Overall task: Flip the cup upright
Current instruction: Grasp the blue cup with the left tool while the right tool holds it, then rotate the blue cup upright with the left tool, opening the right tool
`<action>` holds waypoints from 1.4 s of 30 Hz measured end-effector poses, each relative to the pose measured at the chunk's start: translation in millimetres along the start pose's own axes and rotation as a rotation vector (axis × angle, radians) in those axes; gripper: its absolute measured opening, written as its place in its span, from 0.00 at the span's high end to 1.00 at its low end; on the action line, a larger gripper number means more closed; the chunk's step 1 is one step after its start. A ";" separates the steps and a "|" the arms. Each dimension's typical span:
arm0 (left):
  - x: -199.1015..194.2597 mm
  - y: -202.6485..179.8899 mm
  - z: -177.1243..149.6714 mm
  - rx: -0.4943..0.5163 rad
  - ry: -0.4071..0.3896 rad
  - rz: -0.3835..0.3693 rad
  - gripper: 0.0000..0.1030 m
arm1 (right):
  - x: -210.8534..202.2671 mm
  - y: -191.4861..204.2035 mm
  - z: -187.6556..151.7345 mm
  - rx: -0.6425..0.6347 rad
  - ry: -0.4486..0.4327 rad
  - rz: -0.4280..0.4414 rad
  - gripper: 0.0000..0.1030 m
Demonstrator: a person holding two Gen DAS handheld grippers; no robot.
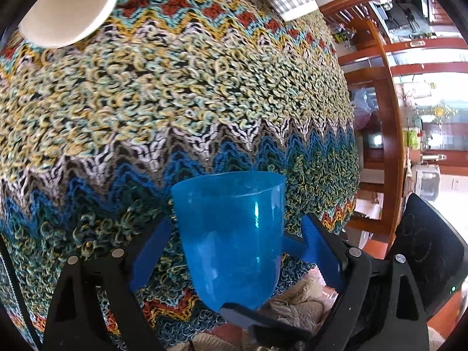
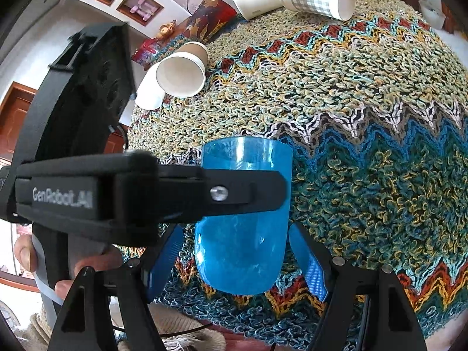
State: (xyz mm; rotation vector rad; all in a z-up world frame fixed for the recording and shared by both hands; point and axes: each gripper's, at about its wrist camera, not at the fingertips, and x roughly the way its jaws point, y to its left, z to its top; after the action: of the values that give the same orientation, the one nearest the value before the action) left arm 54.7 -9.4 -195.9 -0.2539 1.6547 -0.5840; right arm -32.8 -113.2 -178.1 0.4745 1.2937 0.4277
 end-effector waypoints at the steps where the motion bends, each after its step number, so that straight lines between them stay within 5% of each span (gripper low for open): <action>1: 2.8 -2.5 1.2 0.002 0.010 0.002 0.11 | -2.3 -1.5 -1.2 -0.002 0.000 0.001 0.26; 8: 17.0 -8.8 9.7 -0.021 0.061 0.014 0.16 | 3.6 5.7 0.6 -0.004 0.003 0.003 0.26; 12: 12.8 -3.6 12.3 -0.027 0.068 0.017 0.29 | 5.6 5.7 3.3 0.003 0.003 0.001 0.26; 22: -10.5 14.9 3.9 -0.022 0.051 0.014 0.29 | 4.7 9.8 4.3 -0.022 -0.006 -0.007 0.26; 31: -34.3 4.1 -13.4 0.036 -0.075 0.066 0.29 | -0.1 25.1 9.5 -0.098 -0.047 -0.062 0.27; 42: -87.8 -0.6 -42.2 0.138 -0.365 0.129 0.29 | -0.8 54.1 18.1 -0.297 -0.148 -0.122 0.28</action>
State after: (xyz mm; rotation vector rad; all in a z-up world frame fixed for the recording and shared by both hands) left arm 29.1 42.2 -117.3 -0.1411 1.2626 -0.5176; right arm -17.3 -70.5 -143.5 0.1730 1.0872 0.4641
